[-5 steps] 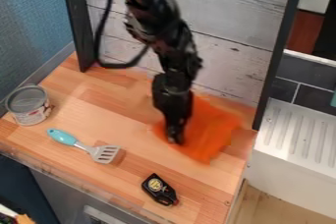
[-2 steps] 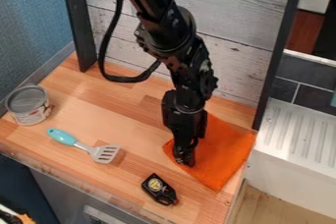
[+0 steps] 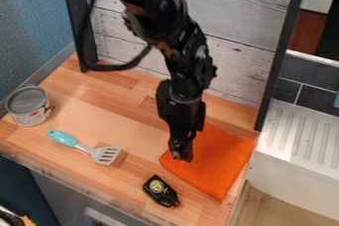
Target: Move the orange cloth to the right side of the table
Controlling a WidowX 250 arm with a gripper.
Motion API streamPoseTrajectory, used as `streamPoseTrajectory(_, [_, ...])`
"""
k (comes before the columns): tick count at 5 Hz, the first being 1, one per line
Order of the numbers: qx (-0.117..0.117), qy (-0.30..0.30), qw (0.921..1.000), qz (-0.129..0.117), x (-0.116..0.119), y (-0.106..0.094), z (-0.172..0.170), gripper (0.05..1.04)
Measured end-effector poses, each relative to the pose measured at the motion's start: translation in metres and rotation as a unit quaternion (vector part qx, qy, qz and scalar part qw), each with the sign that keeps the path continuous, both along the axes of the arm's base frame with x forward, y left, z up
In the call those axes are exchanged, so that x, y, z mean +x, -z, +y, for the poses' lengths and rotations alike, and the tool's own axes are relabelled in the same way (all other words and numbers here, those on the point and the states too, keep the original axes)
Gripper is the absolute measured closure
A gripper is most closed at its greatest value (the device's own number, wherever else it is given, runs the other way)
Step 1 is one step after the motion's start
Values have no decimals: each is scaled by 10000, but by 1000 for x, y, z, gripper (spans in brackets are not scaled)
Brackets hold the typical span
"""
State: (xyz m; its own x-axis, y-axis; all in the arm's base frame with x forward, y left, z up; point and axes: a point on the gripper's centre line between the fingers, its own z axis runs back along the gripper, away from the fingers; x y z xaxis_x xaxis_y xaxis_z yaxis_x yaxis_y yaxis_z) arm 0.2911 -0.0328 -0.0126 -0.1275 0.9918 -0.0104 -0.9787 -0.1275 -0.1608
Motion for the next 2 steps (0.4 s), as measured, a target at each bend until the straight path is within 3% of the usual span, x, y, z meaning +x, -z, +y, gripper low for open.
streamPoseTrajectory(2, [229,154,9986,-447,-4,-35,-3,83])
